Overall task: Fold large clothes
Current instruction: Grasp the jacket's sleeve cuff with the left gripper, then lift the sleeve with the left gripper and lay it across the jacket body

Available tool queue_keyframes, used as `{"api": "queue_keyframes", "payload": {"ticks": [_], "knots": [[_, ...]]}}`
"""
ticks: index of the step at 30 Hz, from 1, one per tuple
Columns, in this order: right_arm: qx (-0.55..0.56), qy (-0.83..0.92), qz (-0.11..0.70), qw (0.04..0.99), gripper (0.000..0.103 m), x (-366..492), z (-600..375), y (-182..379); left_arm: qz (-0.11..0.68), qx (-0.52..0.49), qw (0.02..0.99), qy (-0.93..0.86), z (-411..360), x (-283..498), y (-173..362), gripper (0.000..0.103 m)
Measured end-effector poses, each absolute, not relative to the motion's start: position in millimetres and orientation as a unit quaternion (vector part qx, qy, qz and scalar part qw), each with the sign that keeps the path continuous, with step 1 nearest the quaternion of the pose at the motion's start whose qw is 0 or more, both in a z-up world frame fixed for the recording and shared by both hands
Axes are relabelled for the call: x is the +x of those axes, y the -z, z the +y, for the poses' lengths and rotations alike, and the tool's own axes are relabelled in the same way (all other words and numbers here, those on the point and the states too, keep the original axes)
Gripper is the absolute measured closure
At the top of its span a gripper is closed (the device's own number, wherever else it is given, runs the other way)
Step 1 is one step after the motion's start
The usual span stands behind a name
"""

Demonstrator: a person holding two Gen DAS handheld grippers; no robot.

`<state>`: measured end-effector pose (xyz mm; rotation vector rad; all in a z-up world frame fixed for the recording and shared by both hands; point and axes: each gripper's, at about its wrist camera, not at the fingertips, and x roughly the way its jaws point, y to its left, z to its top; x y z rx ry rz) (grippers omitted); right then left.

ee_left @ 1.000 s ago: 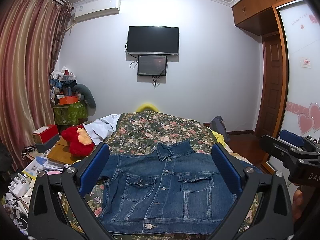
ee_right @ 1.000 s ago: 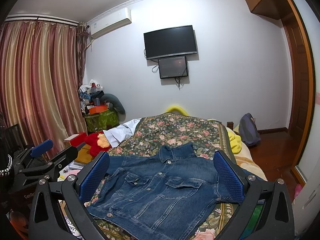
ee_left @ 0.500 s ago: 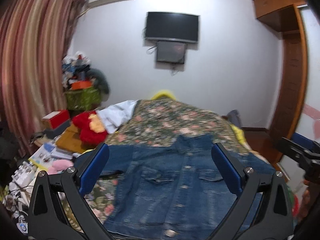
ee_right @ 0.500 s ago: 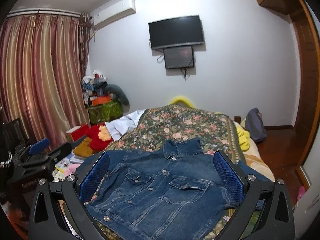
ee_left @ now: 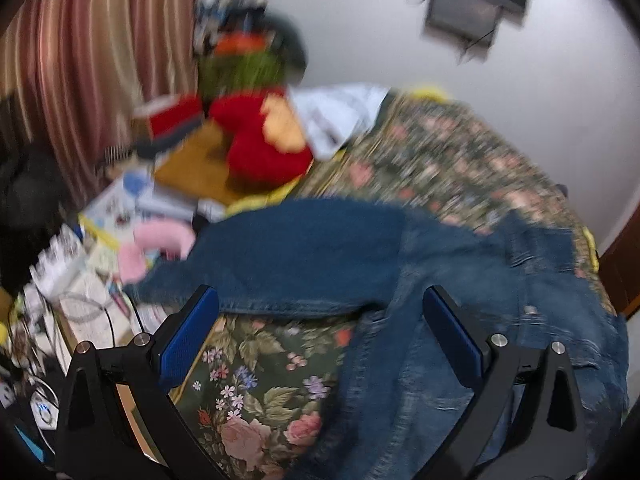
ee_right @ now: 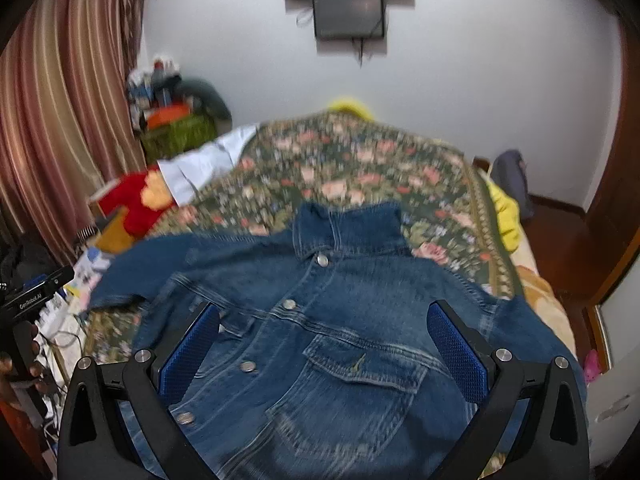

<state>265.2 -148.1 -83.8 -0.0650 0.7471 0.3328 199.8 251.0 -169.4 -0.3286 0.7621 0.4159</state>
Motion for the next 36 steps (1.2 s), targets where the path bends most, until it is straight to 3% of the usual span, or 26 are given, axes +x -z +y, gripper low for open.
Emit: {"api": "queue_keyframes", "payload": {"ticks": [6,10,15,16,19,20,22,23,24,30,36], "knots": [[-0.068,-0.154,0.431,0.886,0.0,336,-129,133,0.453,-0.287,0.827,-0.169,298,234,241,0.0],[-0.075,-0.169,0.476,0.86,0.0,371,-119,165,0.448,-0.37,0.801,-0.142,314,242,263,0.0],[-0.059,-0.204,0.526,0.824,0.0,389,-109,196,0.425,-0.365,0.812,-0.163,323,253,263,0.003],[-0.053,-0.212,0.533,0.817,0.0,392,-108,200,0.419,-0.351,0.819,-0.177,324,257,261,0.006],[-0.036,-0.228,0.552,0.802,0.0,393,-105,211,0.424,-0.28,0.832,-0.224,320,273,257,0.027],[-0.032,-0.23,0.555,0.799,0.0,393,-105,213,0.43,-0.235,0.835,-0.249,315,279,255,0.042],[-0.02,-0.23,0.556,0.798,0.0,392,-108,214,0.431,-0.168,0.845,-0.266,304,286,250,0.055],[-0.012,-0.229,0.555,0.8,0.0,391,-110,213,0.43,-0.143,0.849,-0.27,298,288,246,0.073],[-0.005,-0.229,0.554,0.801,0.0,390,-112,211,0.431,-0.124,0.85,-0.275,293,291,242,0.082],[0.032,-0.234,0.541,0.807,0.0,385,-131,190,0.386,-0.099,0.883,-0.249,273,303,185,0.093],[0.047,-0.229,0.517,0.824,0.0,371,-154,164,0.354,-0.081,0.913,-0.186,220,322,138,0.095]]}}
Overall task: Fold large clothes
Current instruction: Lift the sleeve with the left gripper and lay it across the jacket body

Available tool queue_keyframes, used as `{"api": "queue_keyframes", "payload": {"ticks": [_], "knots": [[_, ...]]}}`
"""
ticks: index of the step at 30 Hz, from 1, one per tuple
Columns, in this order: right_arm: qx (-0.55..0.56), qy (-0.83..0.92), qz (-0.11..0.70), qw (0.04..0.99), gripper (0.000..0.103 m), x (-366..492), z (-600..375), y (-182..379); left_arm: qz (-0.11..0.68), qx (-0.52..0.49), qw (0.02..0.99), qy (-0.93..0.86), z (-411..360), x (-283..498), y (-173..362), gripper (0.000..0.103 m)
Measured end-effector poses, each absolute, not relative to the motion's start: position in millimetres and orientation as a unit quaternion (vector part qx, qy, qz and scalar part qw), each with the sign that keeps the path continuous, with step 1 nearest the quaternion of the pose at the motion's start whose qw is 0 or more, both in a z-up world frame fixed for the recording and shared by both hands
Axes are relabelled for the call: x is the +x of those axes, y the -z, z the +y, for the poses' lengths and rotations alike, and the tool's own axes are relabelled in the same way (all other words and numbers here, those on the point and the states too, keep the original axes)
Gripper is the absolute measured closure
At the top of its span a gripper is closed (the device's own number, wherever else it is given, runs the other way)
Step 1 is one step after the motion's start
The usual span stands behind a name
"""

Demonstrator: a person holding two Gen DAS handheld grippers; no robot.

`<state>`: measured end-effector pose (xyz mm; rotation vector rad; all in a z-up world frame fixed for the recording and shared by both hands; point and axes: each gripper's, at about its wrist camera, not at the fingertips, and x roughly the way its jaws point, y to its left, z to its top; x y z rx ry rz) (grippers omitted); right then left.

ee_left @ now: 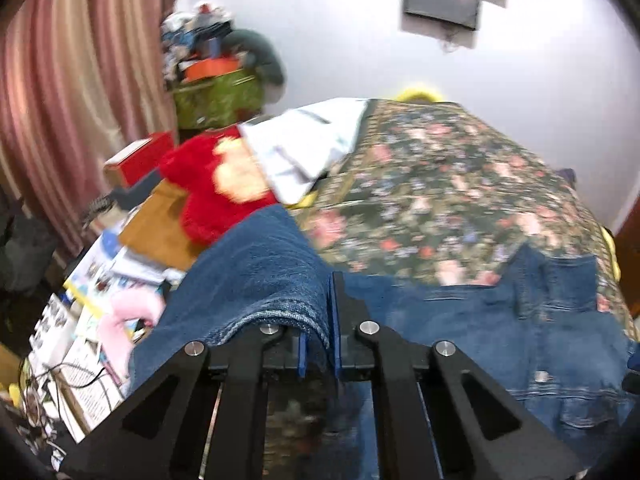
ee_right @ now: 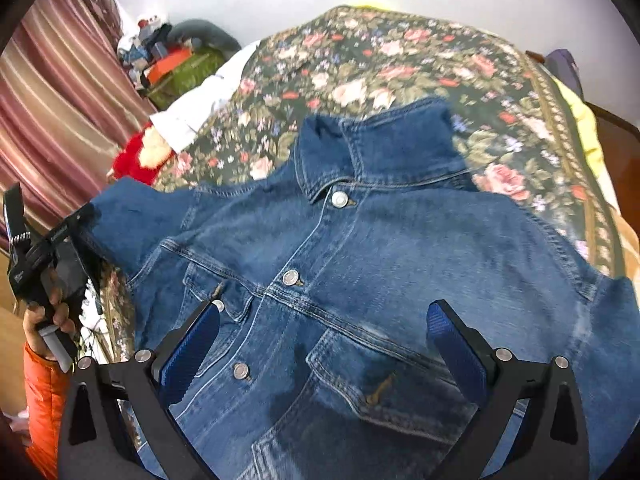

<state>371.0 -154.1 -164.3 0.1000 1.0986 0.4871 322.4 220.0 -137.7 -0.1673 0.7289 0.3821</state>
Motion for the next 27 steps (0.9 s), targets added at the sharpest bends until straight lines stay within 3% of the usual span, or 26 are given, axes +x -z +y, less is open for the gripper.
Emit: {"api": "queue_keyframes", "payload": {"ticks": [6,13,16,19,20,21,27], "knots": [[0.063,-0.218,0.492,0.84,0.0,354,-186,140,0.381,-0.038,0.913,-0.14,152,338,165,0.095],[0.072,-0.212,0.467,0.855,0.0,334,-221,115,0.485,-0.042,0.87,-0.079,110,362,239,0.093],[0.083,-0.206,0.458,0.861,0.0,329,-233,104,0.507,-0.085,0.856,-0.062,119,354,251,0.079],[0.084,-0.201,0.451,0.866,0.0,322,-240,97,0.499,-0.125,0.856,-0.051,136,332,244,0.044],[0.084,-0.203,0.446,0.867,0.0,320,-241,94,0.484,-0.135,0.862,-0.063,146,321,238,0.028],[0.083,-0.205,0.444,0.869,0.0,318,-241,94,0.473,-0.141,0.867,-0.073,152,313,234,0.021],[0.058,-0.214,0.432,0.874,0.0,315,-223,96,0.417,-0.2,0.872,-0.157,227,257,220,0.015]]}}
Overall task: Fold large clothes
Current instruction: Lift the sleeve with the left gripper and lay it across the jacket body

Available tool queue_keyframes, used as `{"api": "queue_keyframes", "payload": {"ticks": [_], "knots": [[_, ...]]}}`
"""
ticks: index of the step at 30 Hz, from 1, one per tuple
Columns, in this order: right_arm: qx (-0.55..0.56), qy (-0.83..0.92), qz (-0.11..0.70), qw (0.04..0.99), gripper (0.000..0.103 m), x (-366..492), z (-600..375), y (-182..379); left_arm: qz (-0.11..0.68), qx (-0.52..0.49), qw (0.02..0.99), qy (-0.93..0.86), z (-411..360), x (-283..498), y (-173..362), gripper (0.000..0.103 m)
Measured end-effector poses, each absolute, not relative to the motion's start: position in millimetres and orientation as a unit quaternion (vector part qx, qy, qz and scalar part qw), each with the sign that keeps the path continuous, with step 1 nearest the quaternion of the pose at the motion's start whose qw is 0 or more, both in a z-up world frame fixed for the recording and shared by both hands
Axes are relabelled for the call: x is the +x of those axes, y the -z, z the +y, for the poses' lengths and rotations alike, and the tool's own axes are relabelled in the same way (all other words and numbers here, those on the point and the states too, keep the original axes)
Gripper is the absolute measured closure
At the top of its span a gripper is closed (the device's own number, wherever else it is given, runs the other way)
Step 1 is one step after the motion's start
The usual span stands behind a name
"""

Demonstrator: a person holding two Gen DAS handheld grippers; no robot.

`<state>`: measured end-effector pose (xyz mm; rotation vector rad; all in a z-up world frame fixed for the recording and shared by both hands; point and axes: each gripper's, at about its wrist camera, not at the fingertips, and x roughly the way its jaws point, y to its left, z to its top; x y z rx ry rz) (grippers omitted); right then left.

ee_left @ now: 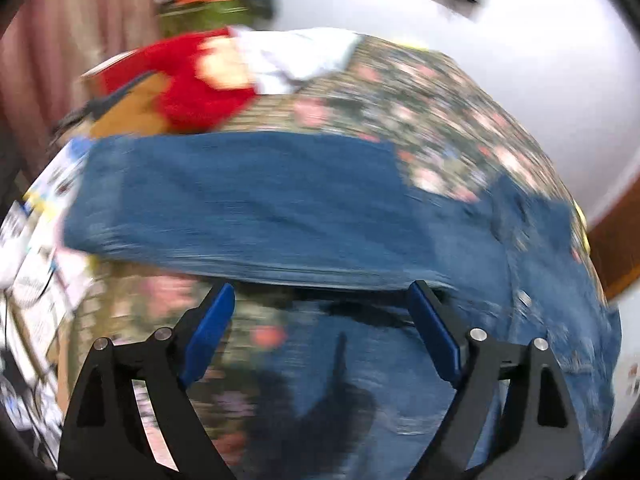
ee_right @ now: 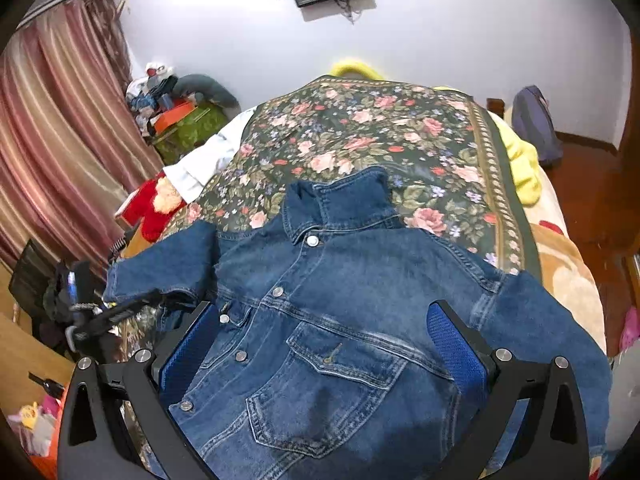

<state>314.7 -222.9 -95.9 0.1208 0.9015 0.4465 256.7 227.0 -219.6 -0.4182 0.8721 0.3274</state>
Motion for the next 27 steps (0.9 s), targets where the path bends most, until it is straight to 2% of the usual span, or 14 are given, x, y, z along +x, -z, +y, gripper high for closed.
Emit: {"api": "queue_keyframes", "payload": {"ticks": [4,6,7,9,10,12,15,20,23,27], "knots": [[0.055,-0.23,0.445,0.864,0.0,321,-204,107,0.402,-0.29,0.848,-0.187,288,244,237,0.017],[0.057,-0.235,0.451,0.859,0.0,324,-195,114,0.404,-0.315,0.837,-0.192,305,248,246,0.036],[0.059,-0.238,0.456,0.856,0.0,326,-191,118,0.406,-0.317,0.835,-0.195,310,252,249,0.04],[0.065,-0.242,0.462,0.851,0.0,329,-185,123,0.41,-0.294,0.834,-0.221,313,262,251,0.062],[0.068,-0.243,0.464,0.849,0.0,329,-182,125,0.416,-0.266,0.836,-0.241,310,269,250,0.068],[0.073,-0.244,0.466,0.848,0.0,330,-181,128,0.423,-0.225,0.839,-0.255,305,277,245,0.086],[0.074,-0.238,0.467,0.848,0.0,331,-185,130,0.422,-0.131,0.853,-0.276,275,290,227,0.091],[0.084,-0.224,0.468,0.851,0.0,331,-202,130,0.371,-0.049,0.893,-0.249,223,306,175,0.092],[0.096,-0.219,0.457,0.857,0.0,327,-219,125,0.337,-0.027,0.92,-0.201,183,320,139,0.092],[0.108,-0.209,0.449,0.862,0.0,324,-239,121,0.329,-0.025,0.938,-0.108,124,342,117,0.092]]}}
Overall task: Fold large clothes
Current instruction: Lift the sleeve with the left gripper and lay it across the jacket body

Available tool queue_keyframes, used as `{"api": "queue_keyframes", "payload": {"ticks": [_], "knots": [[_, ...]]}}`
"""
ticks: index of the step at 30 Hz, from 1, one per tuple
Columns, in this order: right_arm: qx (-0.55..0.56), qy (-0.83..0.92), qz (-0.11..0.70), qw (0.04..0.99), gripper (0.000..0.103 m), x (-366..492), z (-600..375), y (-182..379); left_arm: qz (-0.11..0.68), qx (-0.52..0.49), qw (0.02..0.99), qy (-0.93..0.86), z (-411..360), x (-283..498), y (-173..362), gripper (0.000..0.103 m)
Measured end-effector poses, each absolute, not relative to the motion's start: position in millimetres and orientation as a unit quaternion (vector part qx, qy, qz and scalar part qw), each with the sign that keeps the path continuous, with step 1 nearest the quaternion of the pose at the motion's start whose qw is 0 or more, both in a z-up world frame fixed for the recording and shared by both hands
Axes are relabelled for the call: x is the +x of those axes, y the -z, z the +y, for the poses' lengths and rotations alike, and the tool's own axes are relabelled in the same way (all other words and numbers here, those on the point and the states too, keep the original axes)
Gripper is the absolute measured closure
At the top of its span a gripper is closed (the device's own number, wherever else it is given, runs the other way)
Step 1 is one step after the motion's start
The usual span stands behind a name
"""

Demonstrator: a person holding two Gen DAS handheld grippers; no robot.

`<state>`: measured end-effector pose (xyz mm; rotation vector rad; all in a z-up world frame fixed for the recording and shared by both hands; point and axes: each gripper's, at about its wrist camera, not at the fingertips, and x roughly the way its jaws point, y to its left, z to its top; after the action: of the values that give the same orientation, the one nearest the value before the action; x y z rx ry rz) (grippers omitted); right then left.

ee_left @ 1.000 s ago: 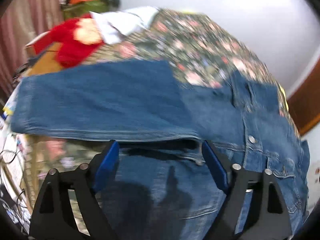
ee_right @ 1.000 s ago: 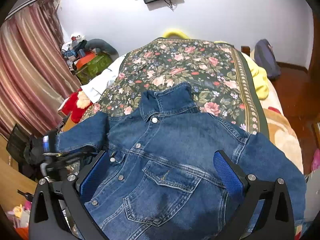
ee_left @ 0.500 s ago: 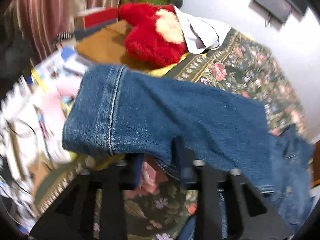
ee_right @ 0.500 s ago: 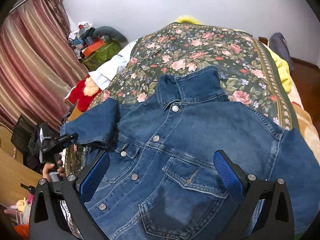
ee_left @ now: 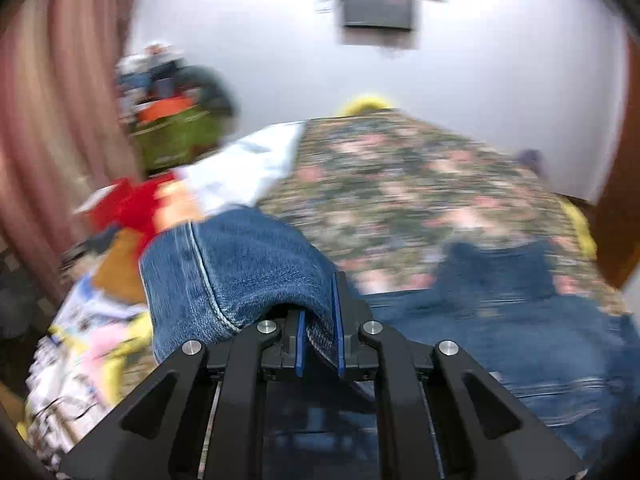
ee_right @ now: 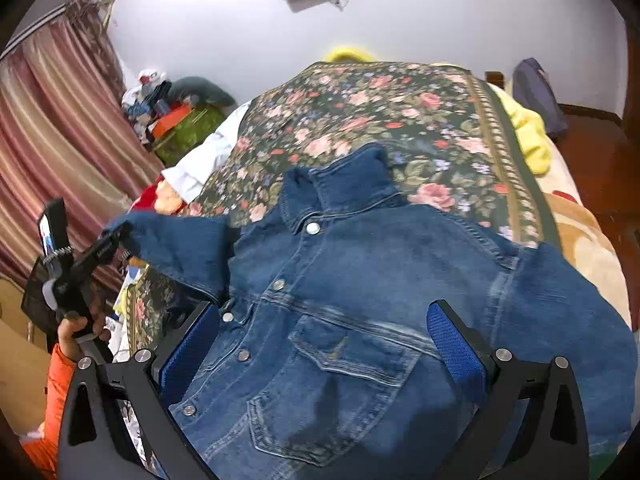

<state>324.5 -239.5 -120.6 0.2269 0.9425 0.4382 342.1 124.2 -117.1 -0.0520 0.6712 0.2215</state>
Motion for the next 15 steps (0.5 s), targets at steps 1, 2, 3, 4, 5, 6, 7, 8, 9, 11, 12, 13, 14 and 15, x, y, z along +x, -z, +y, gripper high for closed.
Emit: {"api": "queue_keyframes", "payload": {"ticks": [1,2,3,4,5,6,7,8,9,11,12,13,14,15], "knots": [[0.113,-0.205,0.449,0.862,0.0,324,-246,121,0.331,-0.017,0.94,-0.08,101,350,116,0.092],[0.117,-0.201,0.45,0.862,0.0,323,-252,121,0.334,-0.008,0.941,-0.061,83,356,117,0.092],[0.119,-0.2,0.451,0.862,0.0,323,-256,121,0.338,-0.001,0.94,-0.046,69,360,119,0.093],[0.122,-0.197,0.451,0.862,0.0,321,-261,122,0.345,0.007,0.938,-0.023,48,365,123,0.093],[0.124,-0.195,0.452,0.862,0.0,321,-266,122,0.353,0.012,0.935,-0.004,32,369,128,0.093],[0.124,-0.193,0.454,0.861,0.0,320,-270,123,0.363,0.017,0.931,0.016,16,374,135,0.093],[0.123,-0.19,0.458,0.86,0.0,319,-275,125,0.375,0.024,0.926,0.036,-2,379,144,0.093],[0.121,-0.187,0.46,0.86,0.0,318,-278,126,0.39,0.032,0.919,0.056,-18,382,155,0.093],[0.119,-0.182,0.461,0.86,0.0,318,-281,127,0.4,0.037,0.913,0.068,-28,383,162,0.093],[0.113,-0.174,0.466,0.86,0.0,318,-288,130,0.428,0.049,0.897,0.099,-52,383,181,0.093],[0.112,-0.172,0.467,0.86,0.0,318,-290,131,0.443,0.055,0.888,0.113,-62,383,191,0.093],[0.11,-0.169,0.469,0.86,0.0,318,-293,132,0.46,0.062,0.877,0.127,-69,381,202,0.093],[0.107,-0.166,0.471,0.86,0.0,319,-295,132,0.468,0.066,0.871,0.135,-73,379,208,0.093],[0.105,-0.165,0.472,0.859,0.0,319,-296,133,0.471,0.067,0.869,0.139,-75,373,211,0.092]]}}
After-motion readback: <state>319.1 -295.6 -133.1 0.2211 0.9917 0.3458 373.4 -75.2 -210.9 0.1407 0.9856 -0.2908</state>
